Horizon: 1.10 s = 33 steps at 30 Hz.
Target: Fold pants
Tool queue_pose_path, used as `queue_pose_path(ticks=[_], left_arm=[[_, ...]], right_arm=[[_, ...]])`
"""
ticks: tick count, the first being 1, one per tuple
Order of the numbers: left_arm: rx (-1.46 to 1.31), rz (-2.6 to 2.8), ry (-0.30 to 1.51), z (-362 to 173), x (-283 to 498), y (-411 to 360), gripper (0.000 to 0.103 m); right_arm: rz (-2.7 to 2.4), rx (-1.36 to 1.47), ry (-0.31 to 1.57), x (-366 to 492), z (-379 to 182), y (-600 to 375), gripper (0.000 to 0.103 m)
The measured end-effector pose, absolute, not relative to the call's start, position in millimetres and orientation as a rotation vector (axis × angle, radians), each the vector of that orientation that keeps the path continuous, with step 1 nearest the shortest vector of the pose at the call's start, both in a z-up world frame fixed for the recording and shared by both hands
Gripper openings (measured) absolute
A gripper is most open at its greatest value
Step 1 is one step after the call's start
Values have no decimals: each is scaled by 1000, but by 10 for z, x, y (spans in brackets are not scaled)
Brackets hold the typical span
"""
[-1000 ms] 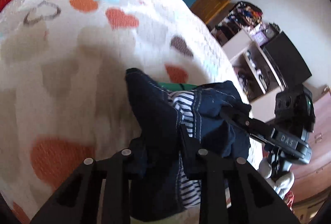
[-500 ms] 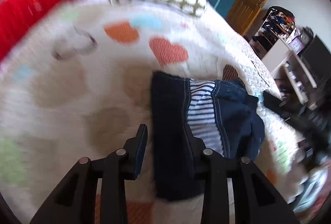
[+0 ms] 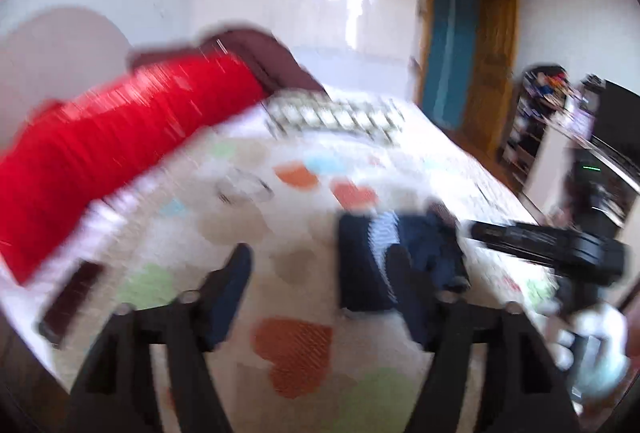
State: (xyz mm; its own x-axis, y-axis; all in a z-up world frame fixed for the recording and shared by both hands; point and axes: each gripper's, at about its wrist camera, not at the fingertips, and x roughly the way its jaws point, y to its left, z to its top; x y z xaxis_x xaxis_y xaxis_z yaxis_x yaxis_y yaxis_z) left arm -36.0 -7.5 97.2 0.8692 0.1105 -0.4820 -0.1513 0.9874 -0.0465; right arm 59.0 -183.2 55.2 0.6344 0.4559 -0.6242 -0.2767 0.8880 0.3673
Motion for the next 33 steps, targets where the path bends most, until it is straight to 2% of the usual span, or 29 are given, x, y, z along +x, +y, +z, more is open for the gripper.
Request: queue_pose_path(ticks=[1,2,3,4,5,6,8,11,13,17,21,27,33], left_arm=[[-68,184,437,1082,-504,-90,85],[-56,218,386,1164,-615,-116,92],[-45,248,333,1247,-739,-155,95],[-36,265,295,1313,-839,-182,101],[-26,280,261,1370,-932,-225,103],[-12,294,228,1416,-1020,-276,103],[29,312,195,1478,-1156,-410,103],[59,239,266,1452,-1238,-553,103],[39,164,340,1311,-1241,-608,103],[45,125,471,908,-1066,-675,103],[24,105,615,586,-841,-678,103],[-4,103,676,424,-730,-594,103],[-32,104,730,331,-656,-527,103]], right_arm=[[403,208,721,420,678,-1844,46],[373,168,658,210,818,-1865,53],[334,137,583,-65,945,-1898,66],[307,127,531,-273,990,-1949,75],[274,129,475,-477,1020,-2003,90],[246,138,432,-626,1023,-2039,98],[188,175,382,-837,966,-2165,99],[140,307,538,-779,784,-2400,99],[121,366,575,-813,692,-2492,98],[9,162,507,-968,635,-2321,98],[24,68,575,-943,488,-2171,98],[57,-4,705,-744,88,-1974,98],[51,-29,742,-665,-51,-1924,98]])
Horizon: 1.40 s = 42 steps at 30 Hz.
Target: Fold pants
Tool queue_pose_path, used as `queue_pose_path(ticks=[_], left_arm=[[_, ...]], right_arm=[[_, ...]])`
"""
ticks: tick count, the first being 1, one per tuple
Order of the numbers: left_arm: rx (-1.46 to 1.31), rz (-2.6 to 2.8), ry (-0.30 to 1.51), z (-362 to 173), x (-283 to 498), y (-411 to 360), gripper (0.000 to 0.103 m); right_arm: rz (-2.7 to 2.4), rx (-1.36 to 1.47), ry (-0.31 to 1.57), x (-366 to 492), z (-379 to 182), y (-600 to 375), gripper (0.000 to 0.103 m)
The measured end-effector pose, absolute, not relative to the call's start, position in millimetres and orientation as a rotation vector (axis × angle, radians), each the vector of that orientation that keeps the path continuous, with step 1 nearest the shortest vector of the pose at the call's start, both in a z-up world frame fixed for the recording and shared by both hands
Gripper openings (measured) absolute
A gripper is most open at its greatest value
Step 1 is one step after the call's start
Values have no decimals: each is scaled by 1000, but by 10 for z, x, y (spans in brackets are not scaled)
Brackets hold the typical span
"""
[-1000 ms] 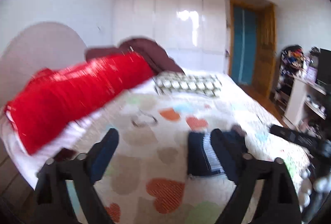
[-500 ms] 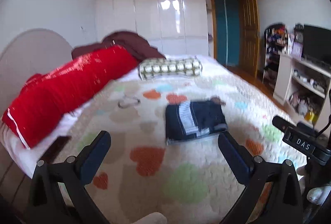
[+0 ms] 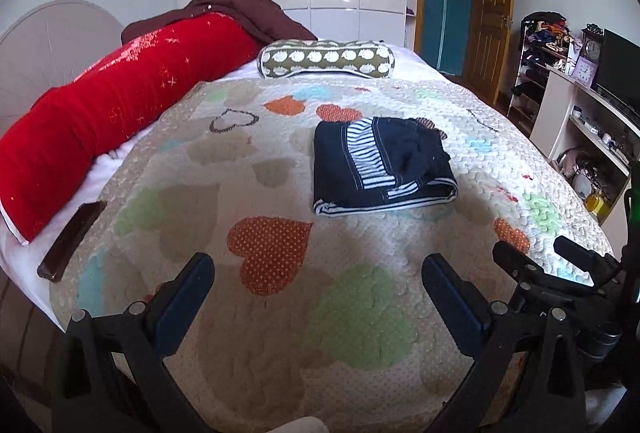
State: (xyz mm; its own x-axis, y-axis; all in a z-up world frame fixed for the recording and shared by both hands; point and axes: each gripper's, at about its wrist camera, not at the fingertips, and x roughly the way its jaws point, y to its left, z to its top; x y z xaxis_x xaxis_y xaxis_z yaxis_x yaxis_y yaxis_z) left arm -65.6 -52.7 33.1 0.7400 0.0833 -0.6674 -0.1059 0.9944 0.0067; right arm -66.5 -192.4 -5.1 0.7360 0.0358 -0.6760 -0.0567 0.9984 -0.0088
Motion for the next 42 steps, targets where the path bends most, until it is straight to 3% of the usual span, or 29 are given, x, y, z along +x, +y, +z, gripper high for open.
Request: queue_pose_path(ticks=[15,21,25,27,29,35,42], left_arm=[[-44,86,789,257,-623,-536,103],[-80,124,857,-11,-523,-384,103],[-83,171,917,-275,-452,-255,103],[-63,194,940,-370,-428,-232,103],[-47,210,965,-463,-409,-223,103],[-74,211,995,-562,-384,-201,103],[-109,187,1005,-617,-385,-142,103]], right_arm=[[41,-10,789,-679,-69,-1943,98],[33,10,803,-682,-97,-1968,97],[114,83,840,-514,-66,-2014,77],[141,106,846,-337,-26,-2019,55],[158,122,845,-126,25,-1993,39],[338,258,859,509,60,-1772,39],[328,366,1004,810,-439,-1960,36]])
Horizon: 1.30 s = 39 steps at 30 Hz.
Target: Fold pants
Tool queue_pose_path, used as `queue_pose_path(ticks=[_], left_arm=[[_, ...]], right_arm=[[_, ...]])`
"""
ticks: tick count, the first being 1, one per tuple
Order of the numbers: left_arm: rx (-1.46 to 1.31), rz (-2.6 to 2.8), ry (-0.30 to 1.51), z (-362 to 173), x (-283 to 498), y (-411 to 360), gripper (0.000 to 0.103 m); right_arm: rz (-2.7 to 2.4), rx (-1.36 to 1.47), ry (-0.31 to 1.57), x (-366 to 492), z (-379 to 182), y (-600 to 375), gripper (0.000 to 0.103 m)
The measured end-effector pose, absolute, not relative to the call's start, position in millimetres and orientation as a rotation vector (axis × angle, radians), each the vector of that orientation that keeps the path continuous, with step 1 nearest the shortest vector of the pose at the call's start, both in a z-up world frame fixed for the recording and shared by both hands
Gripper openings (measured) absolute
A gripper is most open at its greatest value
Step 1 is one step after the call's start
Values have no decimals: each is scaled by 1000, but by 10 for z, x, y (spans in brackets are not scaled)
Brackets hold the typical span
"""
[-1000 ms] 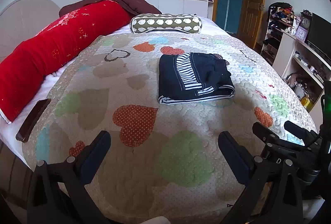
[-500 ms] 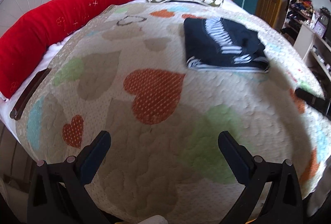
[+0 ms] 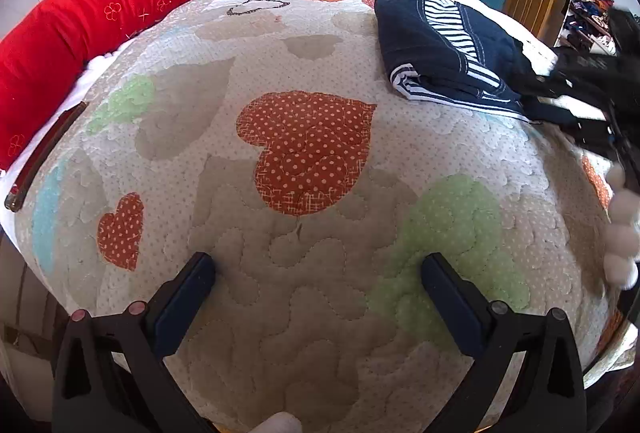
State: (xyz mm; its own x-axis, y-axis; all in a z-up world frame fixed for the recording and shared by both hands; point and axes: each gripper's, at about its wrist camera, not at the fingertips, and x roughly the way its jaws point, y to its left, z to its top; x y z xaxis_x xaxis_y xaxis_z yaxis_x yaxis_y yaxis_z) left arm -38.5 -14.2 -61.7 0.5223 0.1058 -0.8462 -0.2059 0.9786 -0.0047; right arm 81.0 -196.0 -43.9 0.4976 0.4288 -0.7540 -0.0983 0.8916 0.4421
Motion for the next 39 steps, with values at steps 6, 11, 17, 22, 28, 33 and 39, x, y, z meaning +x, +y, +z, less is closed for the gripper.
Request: queue_pose_path(ticks=[6,11,17,22,28,33,39], left_arm=[[-97,214,992,-635,-371,-167,103],[-90,212,989,-631,-380,-171,103],[-85,203,986,-626,-396,-165,103],[-60,223,973,-554,-382,-223,103],[3,284,769,-32,-526,-343,103],[62,336,560,467,-669,-514,103],[142,270,586,593,-472,-793,103]], right_arm=[[320,274,881,654,-8,-1946,38],[287,279,952,1087,-170,-1888,47],[254,332,958,899,-253,-2128,57],[174,200,790,227,10,-2287,58],[97,153,689,-177,10,-2369,61],[88,136,689,-363,-90,-2326,62],[127,73,709,-463,-125,-2167,65]])
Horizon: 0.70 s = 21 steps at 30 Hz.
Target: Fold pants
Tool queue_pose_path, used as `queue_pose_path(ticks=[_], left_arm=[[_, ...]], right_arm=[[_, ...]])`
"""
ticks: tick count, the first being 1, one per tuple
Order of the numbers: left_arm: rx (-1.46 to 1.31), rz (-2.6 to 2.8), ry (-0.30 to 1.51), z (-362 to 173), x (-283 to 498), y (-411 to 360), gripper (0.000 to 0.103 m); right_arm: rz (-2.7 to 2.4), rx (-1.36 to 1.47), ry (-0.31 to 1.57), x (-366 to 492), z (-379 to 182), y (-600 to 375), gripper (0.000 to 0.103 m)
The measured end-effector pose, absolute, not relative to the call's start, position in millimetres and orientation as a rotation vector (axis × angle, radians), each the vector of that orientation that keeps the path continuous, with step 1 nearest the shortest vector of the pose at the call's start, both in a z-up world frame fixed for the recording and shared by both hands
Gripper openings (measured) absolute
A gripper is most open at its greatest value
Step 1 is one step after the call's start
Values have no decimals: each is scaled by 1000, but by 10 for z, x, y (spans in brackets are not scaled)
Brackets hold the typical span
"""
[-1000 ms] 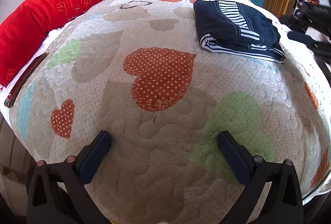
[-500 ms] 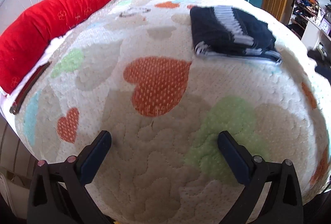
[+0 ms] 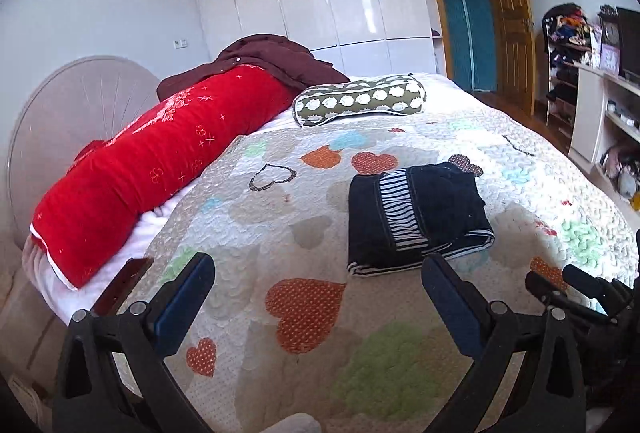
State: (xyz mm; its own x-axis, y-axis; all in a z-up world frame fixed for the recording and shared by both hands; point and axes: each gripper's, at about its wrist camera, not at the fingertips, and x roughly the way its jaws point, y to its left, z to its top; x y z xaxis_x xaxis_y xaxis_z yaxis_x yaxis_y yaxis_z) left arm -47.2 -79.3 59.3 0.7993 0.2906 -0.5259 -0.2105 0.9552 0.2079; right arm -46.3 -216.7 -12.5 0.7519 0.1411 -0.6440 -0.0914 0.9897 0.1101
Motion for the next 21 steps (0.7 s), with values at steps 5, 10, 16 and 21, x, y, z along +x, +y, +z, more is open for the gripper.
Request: queue_pose_path(ticks=[5,10,16,21], left_arm=[[189,205,660,434,-442,-1011,103],[210,172,718,311,-393,-1094,103],[197,142,772,222,-332,-1078,103],[181,115,808,150,-296,-1055,103]], right_arm=[[96,25,677,-526,-90,-2150,67],[67,40,688,-531,-93,-2268,68],[47,49,714,-537,-153,-2316,68],[52,39,717,-559,-162,-2278,68]])
